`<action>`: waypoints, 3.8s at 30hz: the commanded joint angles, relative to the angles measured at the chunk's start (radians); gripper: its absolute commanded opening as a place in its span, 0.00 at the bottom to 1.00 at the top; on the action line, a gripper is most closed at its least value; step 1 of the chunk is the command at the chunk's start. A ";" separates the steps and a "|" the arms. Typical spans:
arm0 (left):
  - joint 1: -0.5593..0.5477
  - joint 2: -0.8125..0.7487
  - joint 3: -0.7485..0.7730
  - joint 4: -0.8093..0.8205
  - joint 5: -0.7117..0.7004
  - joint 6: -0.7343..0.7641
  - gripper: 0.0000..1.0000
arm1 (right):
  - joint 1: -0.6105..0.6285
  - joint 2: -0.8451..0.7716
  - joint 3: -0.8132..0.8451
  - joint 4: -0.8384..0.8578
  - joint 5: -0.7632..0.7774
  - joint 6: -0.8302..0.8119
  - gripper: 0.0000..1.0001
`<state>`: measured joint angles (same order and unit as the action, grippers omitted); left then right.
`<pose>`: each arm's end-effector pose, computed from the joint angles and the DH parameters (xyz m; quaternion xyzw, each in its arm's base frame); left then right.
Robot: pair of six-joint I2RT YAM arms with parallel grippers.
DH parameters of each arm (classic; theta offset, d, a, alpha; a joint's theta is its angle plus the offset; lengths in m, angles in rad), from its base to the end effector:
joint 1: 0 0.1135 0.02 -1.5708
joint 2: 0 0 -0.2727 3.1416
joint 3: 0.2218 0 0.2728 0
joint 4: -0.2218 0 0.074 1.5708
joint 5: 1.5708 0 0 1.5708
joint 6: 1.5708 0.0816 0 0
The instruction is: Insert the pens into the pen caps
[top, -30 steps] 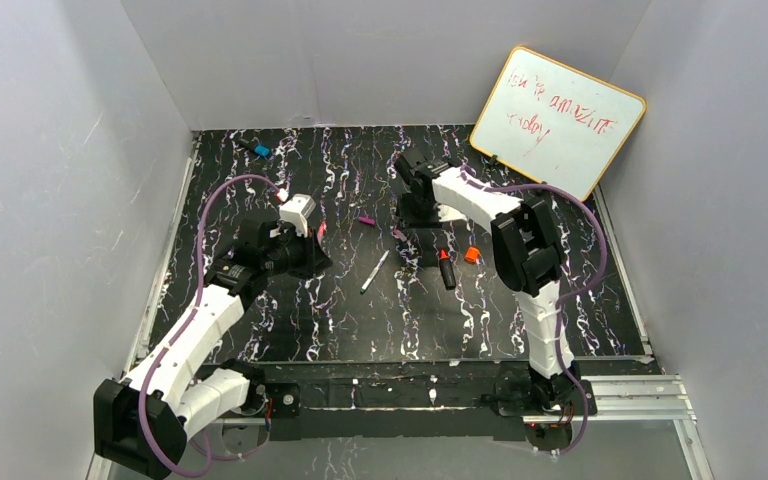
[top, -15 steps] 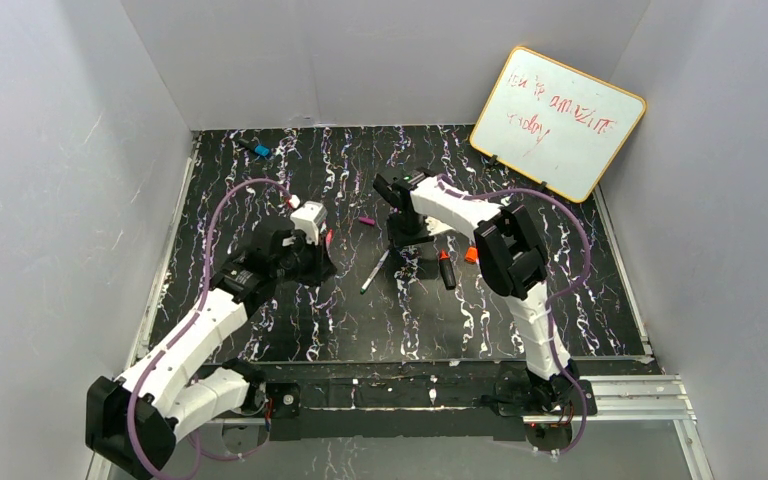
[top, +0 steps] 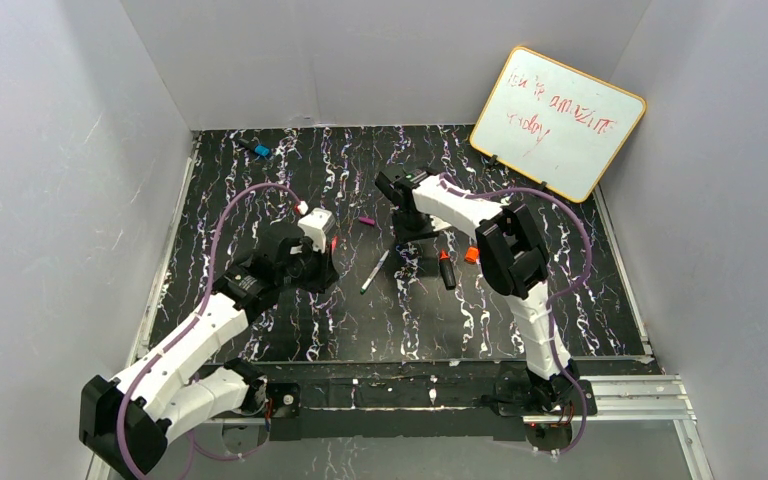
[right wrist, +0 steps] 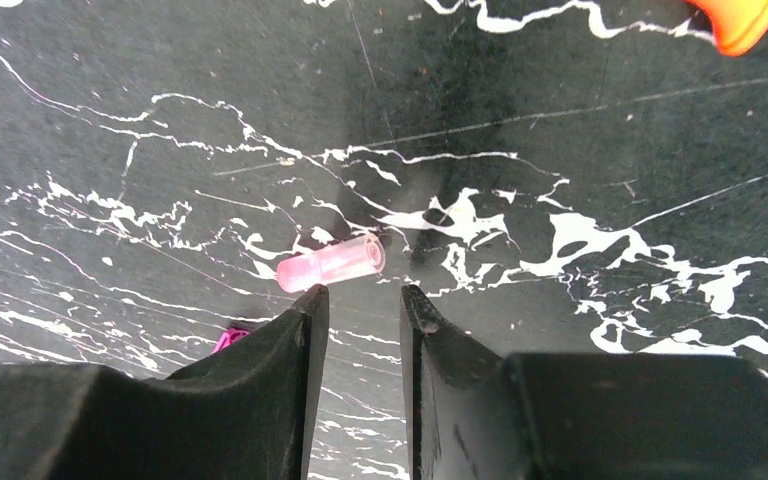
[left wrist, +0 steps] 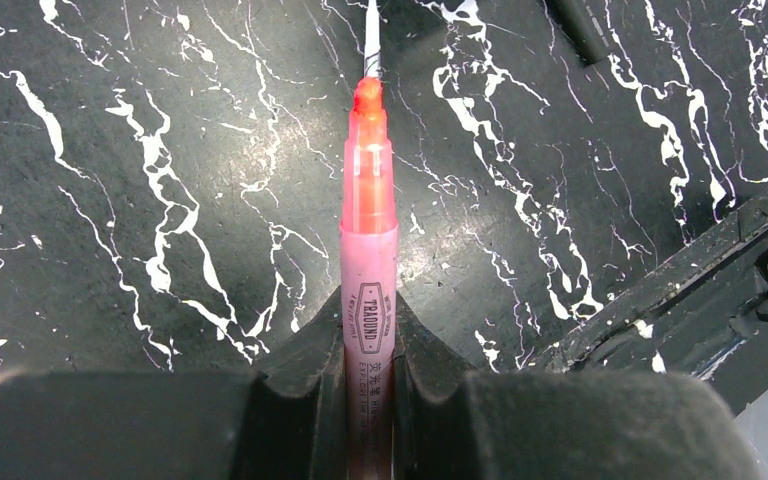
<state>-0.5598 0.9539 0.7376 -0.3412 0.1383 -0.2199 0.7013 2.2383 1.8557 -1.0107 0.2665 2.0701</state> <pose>0.2198 -0.1510 0.2555 0.1806 0.8540 -0.2399 0.4248 0.3845 0.2965 0.1337 0.6333 0.7575 0.0620 0.1462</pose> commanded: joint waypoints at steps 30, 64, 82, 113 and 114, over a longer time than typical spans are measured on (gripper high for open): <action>-0.006 0.069 0.016 -0.022 0.000 0.014 0.00 | -0.022 -0.011 0.053 0.048 0.107 0.611 0.42; -0.006 0.035 0.021 -0.034 -0.124 -0.002 0.00 | -0.006 -0.412 -0.194 0.503 0.307 -0.563 0.44; 0.037 -0.100 0.027 -0.054 -0.200 -0.036 0.00 | -0.023 -0.006 0.274 0.001 -0.130 -1.278 0.50; 0.037 -0.080 0.031 -0.067 -0.184 -0.029 0.00 | 0.026 0.033 0.214 0.101 -0.147 -1.119 0.45; 0.037 -0.081 0.031 -0.067 -0.185 -0.029 0.00 | 0.026 0.039 0.218 0.094 -0.146 -1.123 0.45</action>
<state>-0.5262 0.8822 0.7464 -0.3931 -0.0509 -0.2466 0.7223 2.2601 2.0403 -0.8894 0.0982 0.9630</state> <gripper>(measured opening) 0.119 0.446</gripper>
